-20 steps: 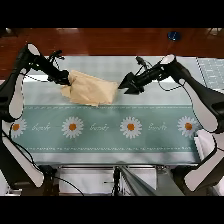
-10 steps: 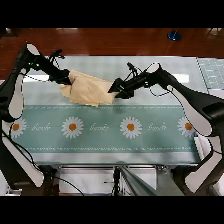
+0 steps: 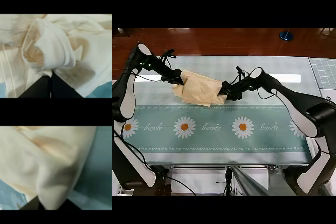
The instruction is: Fold the shirts.
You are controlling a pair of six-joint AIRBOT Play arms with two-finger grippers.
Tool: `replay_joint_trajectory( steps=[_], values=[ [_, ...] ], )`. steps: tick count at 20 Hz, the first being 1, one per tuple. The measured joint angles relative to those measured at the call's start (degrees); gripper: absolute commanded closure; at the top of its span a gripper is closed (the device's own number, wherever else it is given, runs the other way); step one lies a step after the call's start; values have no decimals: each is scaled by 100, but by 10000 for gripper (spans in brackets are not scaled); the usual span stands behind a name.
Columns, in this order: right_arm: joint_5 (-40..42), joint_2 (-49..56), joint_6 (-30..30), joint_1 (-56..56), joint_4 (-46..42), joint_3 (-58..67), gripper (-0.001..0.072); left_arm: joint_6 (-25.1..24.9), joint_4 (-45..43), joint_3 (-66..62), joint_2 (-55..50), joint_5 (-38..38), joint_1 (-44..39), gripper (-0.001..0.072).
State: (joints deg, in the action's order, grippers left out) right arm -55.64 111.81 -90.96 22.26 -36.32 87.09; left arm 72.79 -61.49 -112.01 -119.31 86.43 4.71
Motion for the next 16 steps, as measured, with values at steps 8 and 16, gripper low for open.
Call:
replay_joint_trajectory(
  steps=[8, 16],
  values=[
    [295, -754, 120, -136, -79, 7, 687, 11, 52, 0, -2, 70, 420, 682],
    [-181, -2044, 157, -813, -319, 7, 687, 42, 861, -24, 22, 210, 782, 62]
  ],
)
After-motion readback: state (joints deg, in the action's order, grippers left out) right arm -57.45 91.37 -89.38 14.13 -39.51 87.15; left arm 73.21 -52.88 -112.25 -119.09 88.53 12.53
